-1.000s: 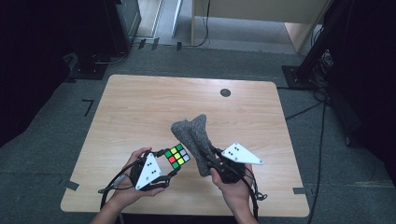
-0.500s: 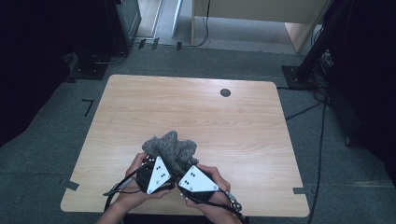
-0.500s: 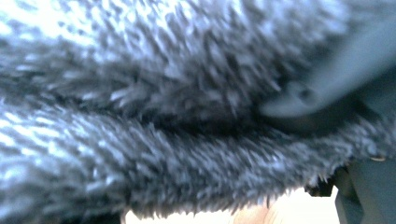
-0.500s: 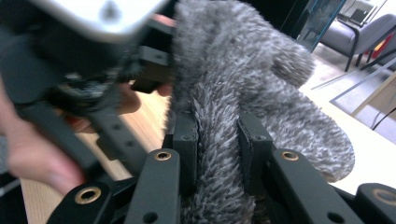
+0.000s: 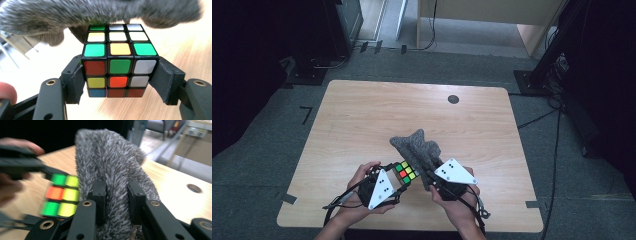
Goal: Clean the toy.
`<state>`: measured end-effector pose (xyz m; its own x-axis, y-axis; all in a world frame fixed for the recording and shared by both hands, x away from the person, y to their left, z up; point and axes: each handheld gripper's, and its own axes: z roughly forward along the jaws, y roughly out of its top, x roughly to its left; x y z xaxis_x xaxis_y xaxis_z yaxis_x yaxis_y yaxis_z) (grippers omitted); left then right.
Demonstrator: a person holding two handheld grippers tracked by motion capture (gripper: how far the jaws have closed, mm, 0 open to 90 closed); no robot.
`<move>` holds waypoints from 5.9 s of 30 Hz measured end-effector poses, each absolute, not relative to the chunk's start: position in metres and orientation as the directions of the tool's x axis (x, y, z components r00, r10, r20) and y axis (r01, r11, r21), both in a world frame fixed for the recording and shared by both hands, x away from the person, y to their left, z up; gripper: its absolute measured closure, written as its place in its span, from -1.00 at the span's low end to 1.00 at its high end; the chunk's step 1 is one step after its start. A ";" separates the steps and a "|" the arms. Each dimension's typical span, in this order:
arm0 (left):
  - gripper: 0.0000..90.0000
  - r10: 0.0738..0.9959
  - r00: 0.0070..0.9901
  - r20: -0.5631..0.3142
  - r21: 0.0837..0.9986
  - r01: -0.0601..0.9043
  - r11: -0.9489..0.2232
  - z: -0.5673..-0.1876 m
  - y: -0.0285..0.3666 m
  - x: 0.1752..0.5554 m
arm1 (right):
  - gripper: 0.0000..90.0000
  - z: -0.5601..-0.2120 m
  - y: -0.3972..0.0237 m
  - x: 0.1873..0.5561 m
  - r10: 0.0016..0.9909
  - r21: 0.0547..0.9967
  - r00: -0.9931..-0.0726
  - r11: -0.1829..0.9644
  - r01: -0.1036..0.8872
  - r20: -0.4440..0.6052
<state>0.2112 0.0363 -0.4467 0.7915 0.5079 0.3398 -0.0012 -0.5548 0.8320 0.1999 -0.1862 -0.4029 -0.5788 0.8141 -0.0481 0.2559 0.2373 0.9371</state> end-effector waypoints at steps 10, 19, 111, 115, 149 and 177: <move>-0.24 0.507 0.794 0.337 0.853 -0.029 -0.521 -0.442 0.043 0.209 | 0.62 -0.409 -0.150 0.187 0.676 0.926 -0.734 0.318 0.203 -0.071; -0.24 0.487 0.812 0.321 0.884 -0.073 -0.461 -0.437 0.049 0.206 | 0.64 -0.409 -0.188 0.208 0.795 0.922 -0.607 0.245 0.299 -0.014; -0.24 0.574 0.809 -0.129 0.991 0.119 0.055 -0.417 0.101 0.227 | 0.65 -0.446 -0.161 0.211 0.500 0.885 -0.780 0.056 0.463 0.377; -0.24 0.580 0.805 -0.122 0.992 0.113 0.051 -0.417 0.101 0.227 | 0.65 -0.447 -0.158 0.210 0.506 0.888 -0.787 0.083 0.453 0.354; -0.24 0.583 0.792 -0.180 0.978 0.207 0.020 -0.423 0.104 0.239 | -0.04 -0.448 -0.190 0.229 0.721 0.929 -0.678 0.136 0.343 0.145; -0.24 0.532 0.793 -0.296 0.948 0.311 0.065 -0.435 0.066 0.228 | -0.60 -0.446 -0.138 0.196 0.733 0.968 -0.673 0.084 0.238 0.102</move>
